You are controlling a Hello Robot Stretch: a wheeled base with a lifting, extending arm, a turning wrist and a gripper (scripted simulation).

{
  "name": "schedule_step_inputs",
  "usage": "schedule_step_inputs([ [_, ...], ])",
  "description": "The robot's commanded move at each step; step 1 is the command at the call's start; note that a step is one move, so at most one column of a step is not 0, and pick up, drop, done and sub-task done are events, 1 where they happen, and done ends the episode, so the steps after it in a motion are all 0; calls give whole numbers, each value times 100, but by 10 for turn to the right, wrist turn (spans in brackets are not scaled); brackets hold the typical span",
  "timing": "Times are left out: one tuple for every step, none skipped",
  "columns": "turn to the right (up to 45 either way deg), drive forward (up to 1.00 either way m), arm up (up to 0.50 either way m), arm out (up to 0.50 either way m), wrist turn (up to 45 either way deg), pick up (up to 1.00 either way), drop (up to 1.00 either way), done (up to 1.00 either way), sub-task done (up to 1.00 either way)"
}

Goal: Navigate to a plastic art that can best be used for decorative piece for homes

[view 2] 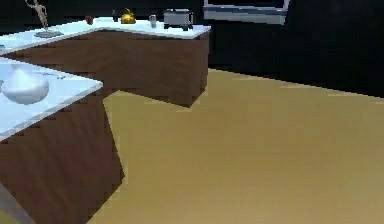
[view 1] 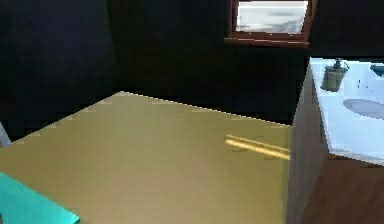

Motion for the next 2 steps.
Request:
schedule_step_inputs([
  [-450,0,0,0,0,0,0,0,0],
  [-120,0,0,0,0,0,0,0,0],
])
